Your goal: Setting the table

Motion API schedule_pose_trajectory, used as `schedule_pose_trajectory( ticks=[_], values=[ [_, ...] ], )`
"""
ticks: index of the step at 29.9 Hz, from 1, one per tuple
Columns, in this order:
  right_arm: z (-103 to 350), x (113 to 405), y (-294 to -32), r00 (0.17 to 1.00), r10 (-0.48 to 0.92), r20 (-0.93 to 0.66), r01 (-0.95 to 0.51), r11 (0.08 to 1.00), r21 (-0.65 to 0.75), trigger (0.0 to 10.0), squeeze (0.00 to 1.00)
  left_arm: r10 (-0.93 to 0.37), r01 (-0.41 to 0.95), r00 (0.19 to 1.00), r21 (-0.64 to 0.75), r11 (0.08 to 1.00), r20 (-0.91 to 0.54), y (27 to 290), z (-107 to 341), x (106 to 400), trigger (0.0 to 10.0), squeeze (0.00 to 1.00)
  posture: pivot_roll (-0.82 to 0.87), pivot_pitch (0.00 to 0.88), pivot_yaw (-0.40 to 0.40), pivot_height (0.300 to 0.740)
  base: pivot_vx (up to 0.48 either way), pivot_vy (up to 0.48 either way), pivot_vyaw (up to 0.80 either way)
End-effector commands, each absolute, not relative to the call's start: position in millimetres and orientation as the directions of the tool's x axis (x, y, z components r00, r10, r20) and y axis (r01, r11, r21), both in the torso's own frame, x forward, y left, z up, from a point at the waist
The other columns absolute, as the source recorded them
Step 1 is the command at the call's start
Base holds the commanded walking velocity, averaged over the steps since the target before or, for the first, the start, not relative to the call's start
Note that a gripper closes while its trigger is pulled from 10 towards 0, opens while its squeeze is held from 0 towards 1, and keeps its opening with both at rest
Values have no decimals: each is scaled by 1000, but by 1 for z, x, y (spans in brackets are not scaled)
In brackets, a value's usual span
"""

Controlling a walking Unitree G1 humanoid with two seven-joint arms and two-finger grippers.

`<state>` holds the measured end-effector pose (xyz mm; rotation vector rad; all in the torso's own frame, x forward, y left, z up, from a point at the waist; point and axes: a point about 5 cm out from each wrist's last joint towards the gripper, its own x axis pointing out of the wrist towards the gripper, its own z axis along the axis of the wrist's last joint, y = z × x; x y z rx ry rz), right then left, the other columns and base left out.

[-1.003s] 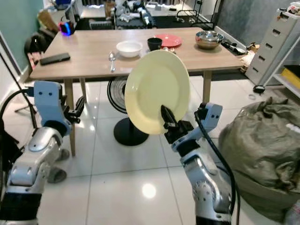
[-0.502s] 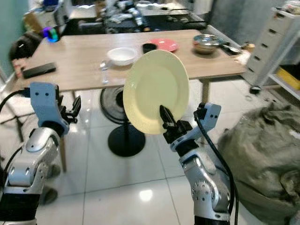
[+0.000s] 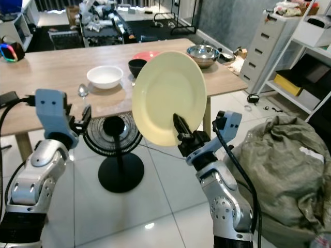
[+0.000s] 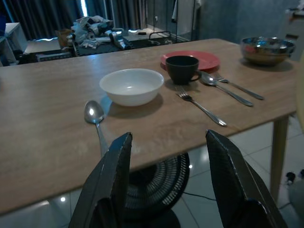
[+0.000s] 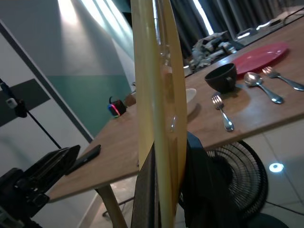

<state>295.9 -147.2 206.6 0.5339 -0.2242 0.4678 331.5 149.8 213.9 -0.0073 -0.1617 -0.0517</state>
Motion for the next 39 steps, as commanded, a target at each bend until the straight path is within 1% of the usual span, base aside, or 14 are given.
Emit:
schedule_pose_trajectory(
  ticks=[1,23,32,39],
  values=[
    [209,295,-146,862,381,335,-500,750,433,10000,0,-48,48,986,8,999,160,150,214,332,10000,51,-74,0,84,740,480,0,0],
    [207,296,-136,844,420,334,-534,722,440,10000,0,-46,41,982,32,999,181,150,218,331,10000,47,-57,0,81,740,480,0,0],
    [206,298,-135,843,425,329,-535,722,438,10000,0,-46,39,982,41,998,182,150,217,330,10000,47,-55,0,80,740,480,0,0],
    [206,298,-136,845,422,327,-532,725,437,10000,0,-60,52,981,47,998,184,148,217,329,10000,27,-59,0,83,740,480,0,0]
  ],
)
